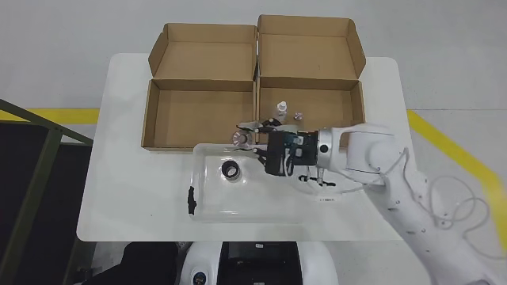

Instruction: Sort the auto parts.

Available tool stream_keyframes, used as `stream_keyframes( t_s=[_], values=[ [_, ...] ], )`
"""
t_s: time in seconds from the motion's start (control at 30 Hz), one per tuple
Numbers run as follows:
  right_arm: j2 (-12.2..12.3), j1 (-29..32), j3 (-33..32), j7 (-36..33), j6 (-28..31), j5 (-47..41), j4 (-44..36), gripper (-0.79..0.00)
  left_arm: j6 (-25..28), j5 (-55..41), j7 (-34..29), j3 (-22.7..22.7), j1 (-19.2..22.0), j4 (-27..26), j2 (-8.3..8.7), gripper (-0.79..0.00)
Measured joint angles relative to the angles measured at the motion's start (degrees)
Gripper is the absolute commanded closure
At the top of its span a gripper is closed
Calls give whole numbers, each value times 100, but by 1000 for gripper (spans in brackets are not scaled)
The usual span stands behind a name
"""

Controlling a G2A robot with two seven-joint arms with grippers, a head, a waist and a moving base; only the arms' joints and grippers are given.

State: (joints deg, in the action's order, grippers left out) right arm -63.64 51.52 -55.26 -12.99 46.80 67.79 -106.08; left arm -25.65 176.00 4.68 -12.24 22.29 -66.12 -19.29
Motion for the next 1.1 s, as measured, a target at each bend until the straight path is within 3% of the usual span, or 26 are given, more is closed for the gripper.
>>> stream_keyframes(
  t_s=[0.53,1.1],
  values=[
    [-548,-1315,1350,-556,-530,-339,1544,0,0,0,0,0,0,0,0,-785],
    [-1410,-2512,2495,-822,-1055,-772,3480,0,0,0,0,0,0,0,0,-785]
  ],
)
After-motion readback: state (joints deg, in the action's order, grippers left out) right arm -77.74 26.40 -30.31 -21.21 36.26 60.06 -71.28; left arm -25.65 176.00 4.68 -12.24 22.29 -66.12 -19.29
